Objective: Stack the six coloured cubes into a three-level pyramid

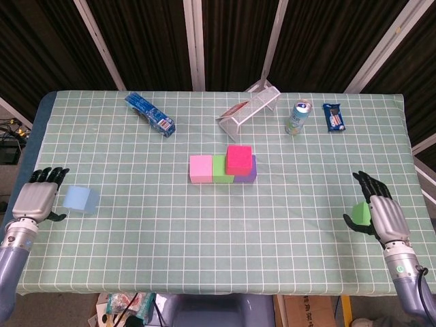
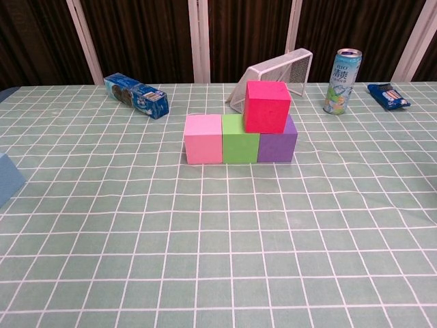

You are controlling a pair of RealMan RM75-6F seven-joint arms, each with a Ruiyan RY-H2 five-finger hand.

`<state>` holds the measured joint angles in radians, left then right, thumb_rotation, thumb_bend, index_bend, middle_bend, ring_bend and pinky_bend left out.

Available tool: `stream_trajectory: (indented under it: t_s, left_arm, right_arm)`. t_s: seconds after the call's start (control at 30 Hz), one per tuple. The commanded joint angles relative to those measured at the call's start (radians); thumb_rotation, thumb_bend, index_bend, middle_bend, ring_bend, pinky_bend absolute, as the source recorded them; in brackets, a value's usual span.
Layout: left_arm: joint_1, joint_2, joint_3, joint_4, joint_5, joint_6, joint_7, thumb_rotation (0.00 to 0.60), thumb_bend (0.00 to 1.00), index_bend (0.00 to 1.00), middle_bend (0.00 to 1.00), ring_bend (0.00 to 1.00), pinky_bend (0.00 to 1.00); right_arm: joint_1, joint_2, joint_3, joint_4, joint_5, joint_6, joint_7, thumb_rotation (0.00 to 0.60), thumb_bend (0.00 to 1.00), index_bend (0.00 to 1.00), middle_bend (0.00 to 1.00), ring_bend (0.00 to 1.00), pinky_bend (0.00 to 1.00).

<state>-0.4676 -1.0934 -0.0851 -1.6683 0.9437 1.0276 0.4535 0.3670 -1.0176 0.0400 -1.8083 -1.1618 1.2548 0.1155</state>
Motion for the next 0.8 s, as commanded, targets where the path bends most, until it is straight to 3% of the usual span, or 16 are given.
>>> stream_trajectory:
  t_s: [0.03, 0.23, 0.57, 0.8]
  left_arm:
    - [-0.014, -0.007, 0.024, 0.050, 0.041, -0.046, -0.028, 0.600, 0.05, 0.00, 0.07, 0.00, 0.05]
    - [-0.040, -0.029, 0.046, 0.133, 0.100, -0.112, -0.055, 0.600, 0.05, 0.00, 0.12, 0.00, 0.05]
    - [-0.081, -0.096, 0.047, 0.216, 0.100, -0.173, -0.063, 0.600, 0.06, 0.00, 0.21, 0.00, 0.05]
    - [-0.089, -0.125, 0.046, 0.231, 0.080, -0.174, -0.049, 0.600, 0.20, 0.00, 0.39, 0.04, 0.07]
  right_arm:
    - [-0.004, -0.006, 0.007, 0.000, 0.006, -0.008, -0.007, 0.600, 0.35, 0.00, 0.00, 0.00, 0.02]
    - [-0.011, -0.021, 0.020, 0.000, 0.008, -0.019, -0.032, 0.600, 0.35, 0.00, 0.00, 0.00, 0.02]
    - [-0.024, -0.038, 0.034, 0.000, 0.007, -0.033, -0.063, 0.600, 0.35, 0.00, 0.00, 0.00, 0.02]
    - [-0.034, -0.037, 0.043, -0.003, -0.001, -0.033, -0.058, 0.600, 0.35, 0.00, 0.00, 0.00, 0.02]
